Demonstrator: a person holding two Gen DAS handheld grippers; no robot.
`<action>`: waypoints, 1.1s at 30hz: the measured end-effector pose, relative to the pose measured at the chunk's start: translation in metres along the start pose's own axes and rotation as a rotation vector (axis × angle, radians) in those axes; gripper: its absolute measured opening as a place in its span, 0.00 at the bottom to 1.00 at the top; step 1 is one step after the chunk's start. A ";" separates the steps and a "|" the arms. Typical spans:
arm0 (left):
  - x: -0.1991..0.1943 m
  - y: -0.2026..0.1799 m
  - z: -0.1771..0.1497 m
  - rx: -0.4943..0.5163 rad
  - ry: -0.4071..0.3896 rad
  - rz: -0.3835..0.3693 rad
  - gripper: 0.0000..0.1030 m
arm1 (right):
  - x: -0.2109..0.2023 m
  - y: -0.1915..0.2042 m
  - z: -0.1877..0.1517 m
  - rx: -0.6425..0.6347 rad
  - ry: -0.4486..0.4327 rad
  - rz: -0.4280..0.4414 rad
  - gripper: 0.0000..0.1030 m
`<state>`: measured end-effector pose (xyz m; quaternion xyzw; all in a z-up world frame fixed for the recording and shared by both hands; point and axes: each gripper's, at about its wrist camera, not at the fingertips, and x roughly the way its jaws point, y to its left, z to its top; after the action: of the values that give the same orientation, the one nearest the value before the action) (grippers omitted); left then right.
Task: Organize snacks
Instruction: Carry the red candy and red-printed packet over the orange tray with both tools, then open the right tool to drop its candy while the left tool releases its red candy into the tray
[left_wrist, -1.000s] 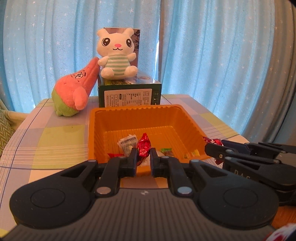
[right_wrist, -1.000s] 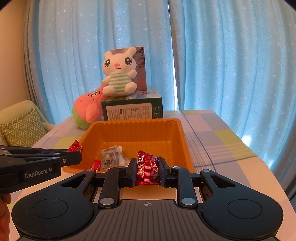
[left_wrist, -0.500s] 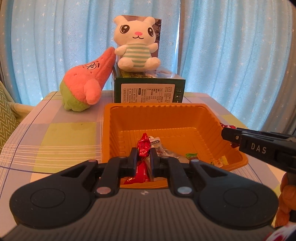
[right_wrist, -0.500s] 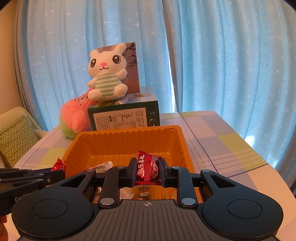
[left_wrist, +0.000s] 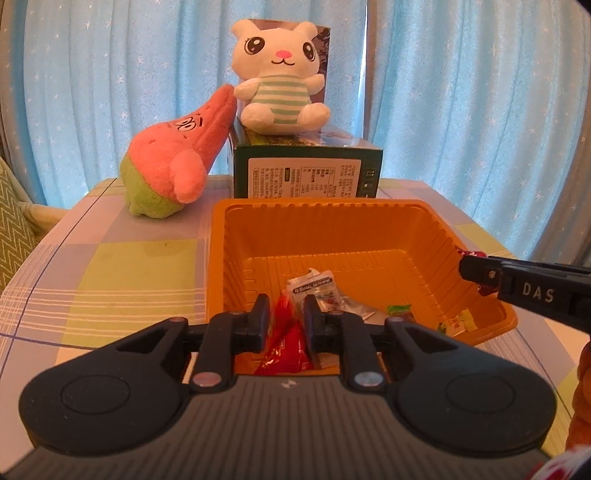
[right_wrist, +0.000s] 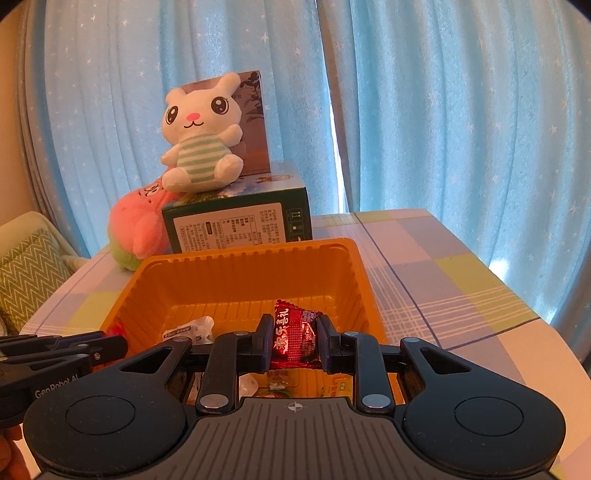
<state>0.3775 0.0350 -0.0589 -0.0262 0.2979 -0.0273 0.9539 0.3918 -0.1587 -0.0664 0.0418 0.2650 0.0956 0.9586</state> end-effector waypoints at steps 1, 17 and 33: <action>0.000 0.001 0.000 0.000 0.002 0.003 0.18 | 0.000 -0.001 0.000 0.003 0.002 0.000 0.24; 0.000 0.006 -0.002 0.001 0.007 0.019 0.18 | -0.002 -0.010 0.003 0.071 -0.001 0.045 0.24; -0.002 0.007 -0.002 -0.014 0.001 0.016 0.18 | -0.002 -0.012 0.008 0.111 -0.051 0.088 0.25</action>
<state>0.3747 0.0421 -0.0599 -0.0302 0.2988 -0.0178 0.9537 0.3960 -0.1706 -0.0603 0.1090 0.2435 0.1217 0.9560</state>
